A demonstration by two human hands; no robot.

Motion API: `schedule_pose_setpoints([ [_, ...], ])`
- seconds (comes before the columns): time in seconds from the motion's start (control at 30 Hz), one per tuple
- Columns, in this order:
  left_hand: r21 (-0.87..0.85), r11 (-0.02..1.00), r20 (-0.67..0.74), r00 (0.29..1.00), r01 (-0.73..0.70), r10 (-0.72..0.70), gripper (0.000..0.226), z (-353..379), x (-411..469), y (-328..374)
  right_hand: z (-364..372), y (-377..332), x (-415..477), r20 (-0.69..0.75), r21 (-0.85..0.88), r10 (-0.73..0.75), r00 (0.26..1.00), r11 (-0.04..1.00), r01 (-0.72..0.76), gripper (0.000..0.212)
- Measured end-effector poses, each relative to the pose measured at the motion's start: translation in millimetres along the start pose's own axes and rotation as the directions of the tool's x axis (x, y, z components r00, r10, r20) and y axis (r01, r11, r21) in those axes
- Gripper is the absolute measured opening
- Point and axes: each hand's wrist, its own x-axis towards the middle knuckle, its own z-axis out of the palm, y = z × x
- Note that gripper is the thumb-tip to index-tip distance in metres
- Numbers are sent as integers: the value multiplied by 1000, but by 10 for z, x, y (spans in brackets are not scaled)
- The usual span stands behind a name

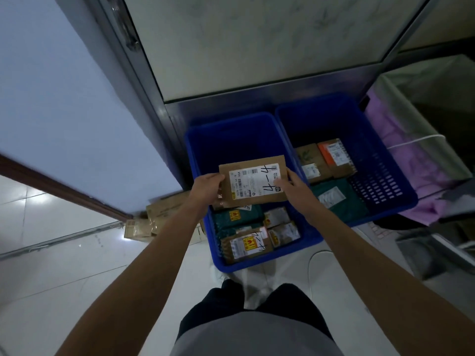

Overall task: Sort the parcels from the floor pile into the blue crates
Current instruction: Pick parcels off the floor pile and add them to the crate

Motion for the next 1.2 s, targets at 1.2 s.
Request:
schedule_pose_setpoints([
  [1.2, 806, 566, -75, 978, 173, -192, 89, 562, 1957, -2231, 1104, 2086, 2114, 193, -553, 377, 906, 804, -217, 57],
])
